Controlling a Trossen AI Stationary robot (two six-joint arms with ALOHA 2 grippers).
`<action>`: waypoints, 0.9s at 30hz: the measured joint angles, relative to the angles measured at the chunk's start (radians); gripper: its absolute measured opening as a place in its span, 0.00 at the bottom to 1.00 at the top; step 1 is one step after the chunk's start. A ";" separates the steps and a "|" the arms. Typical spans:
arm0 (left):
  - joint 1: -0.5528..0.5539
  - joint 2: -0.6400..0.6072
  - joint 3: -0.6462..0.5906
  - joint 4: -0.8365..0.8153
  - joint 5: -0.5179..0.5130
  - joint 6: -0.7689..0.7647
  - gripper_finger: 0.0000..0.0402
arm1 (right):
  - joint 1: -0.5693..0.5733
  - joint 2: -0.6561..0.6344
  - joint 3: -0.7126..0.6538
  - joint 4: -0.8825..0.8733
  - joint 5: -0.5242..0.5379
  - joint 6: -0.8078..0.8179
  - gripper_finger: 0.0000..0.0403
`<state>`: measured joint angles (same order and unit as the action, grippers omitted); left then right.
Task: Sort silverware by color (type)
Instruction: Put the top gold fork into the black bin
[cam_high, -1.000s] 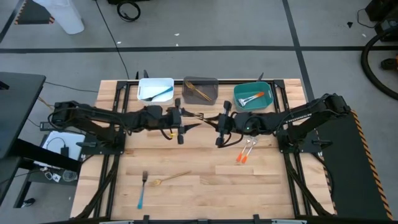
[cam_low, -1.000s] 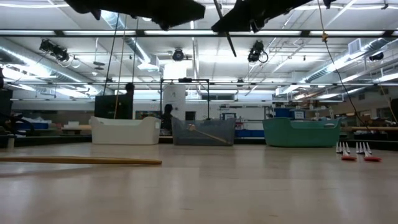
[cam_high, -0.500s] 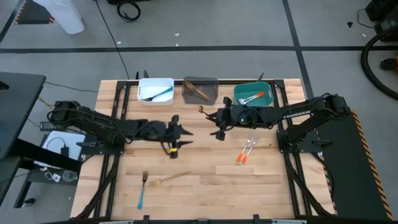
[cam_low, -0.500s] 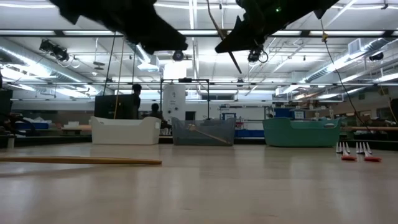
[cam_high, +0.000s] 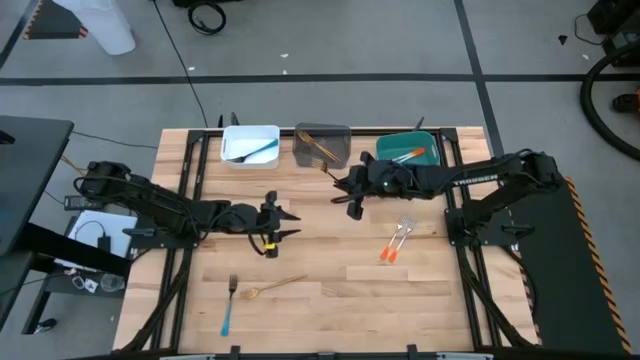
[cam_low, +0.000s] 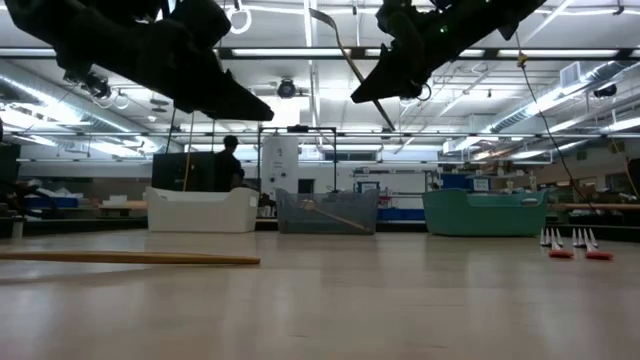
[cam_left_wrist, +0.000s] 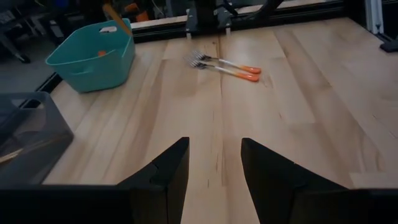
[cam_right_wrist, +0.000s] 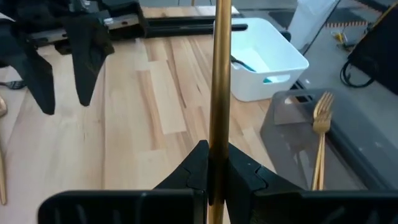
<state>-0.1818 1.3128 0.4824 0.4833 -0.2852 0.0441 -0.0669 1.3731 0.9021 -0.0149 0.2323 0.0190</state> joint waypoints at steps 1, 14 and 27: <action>0.000 0.000 0.000 0.000 -0.001 0.001 0.38 | -0.002 0.006 0.010 -0.008 0.000 0.005 0.09; 0.088 0.017 0.007 0.205 -0.030 -0.089 0.38 | -0.006 0.198 0.209 -0.159 -0.019 -0.009 0.09; 0.152 0.114 0.032 0.326 0.024 -0.111 0.38 | 0.012 0.278 0.301 -0.262 -0.253 0.113 0.09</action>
<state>-0.0297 1.4271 0.5140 0.8092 -0.2616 -0.0667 -0.0544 1.6516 1.2030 -0.2769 -0.0211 0.1323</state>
